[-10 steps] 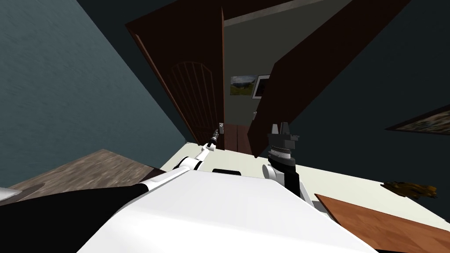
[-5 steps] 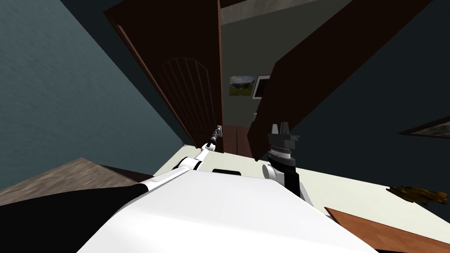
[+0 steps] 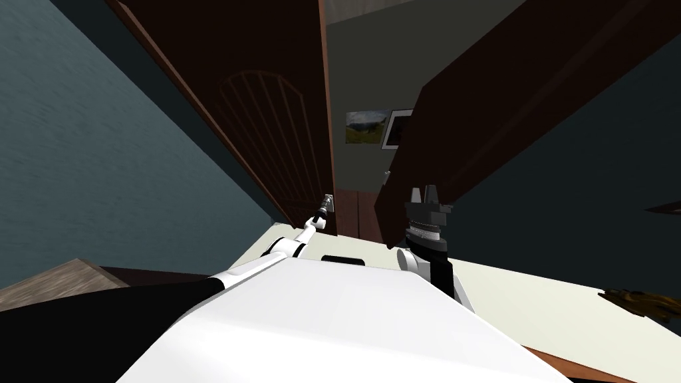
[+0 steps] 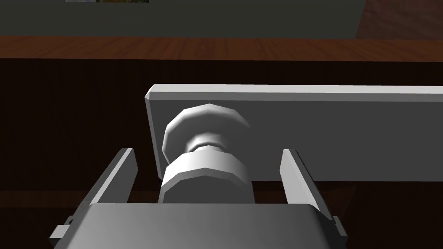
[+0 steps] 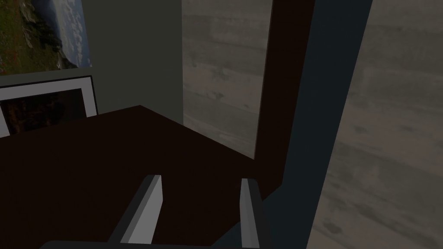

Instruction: Push the door open

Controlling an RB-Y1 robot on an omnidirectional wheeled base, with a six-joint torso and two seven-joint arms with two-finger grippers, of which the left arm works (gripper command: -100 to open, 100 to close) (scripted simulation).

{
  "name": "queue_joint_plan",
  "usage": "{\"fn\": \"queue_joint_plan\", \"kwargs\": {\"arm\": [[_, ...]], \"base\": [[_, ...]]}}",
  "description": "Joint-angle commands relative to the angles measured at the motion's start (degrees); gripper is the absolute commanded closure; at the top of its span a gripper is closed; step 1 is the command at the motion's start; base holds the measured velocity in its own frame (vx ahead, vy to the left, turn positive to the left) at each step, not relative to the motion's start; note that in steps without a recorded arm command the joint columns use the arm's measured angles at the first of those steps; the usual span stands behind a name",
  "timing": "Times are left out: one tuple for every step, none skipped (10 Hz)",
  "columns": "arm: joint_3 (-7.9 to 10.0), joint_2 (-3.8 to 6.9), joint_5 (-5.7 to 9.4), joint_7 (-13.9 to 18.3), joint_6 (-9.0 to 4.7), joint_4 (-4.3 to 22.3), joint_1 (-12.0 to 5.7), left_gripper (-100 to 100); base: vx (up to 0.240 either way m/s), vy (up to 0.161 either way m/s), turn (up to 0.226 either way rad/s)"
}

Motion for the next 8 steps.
{"fn": "queue_joint_plan", "kwargs": {"arm": [[-0.01, 0.01, 0.0, 0.0, 0.0, 0.0, 0.02, 100], [-0.01, 0.01, 0.0, 0.0, 0.0, 0.0, 0.02, 100], [-0.01, 0.01, 0.0, 0.0, 0.0, 0.0, 0.02, 100], [-0.01, 0.01, 0.0, 0.0, 0.0, 0.0, 0.02, 100], [-0.01, 0.01, 0.0, 0.0, 0.0, 0.0, 0.02, 100], [-0.01, 0.01, 0.0, 0.0, 0.0, 0.0, 0.02, 100], [0.72, 0.45, 0.23, -0.3, 0.0, 0.0, -0.17, 100], [0.86, 0.52, 0.28, -0.3, 0.01, 0.0, -0.16, 100]], "base": [[-0.011, 0.001, 0.007], [-0.028, 0.003, -0.009], [-0.015, 0.003, -0.013], [0.0, 0.0, 0.0], [0.0, 0.0, 0.0], [0.0, 0.0, 0.0], [0.102, -0.041, 0.027], [0.129, -0.064, 0.035]]}}
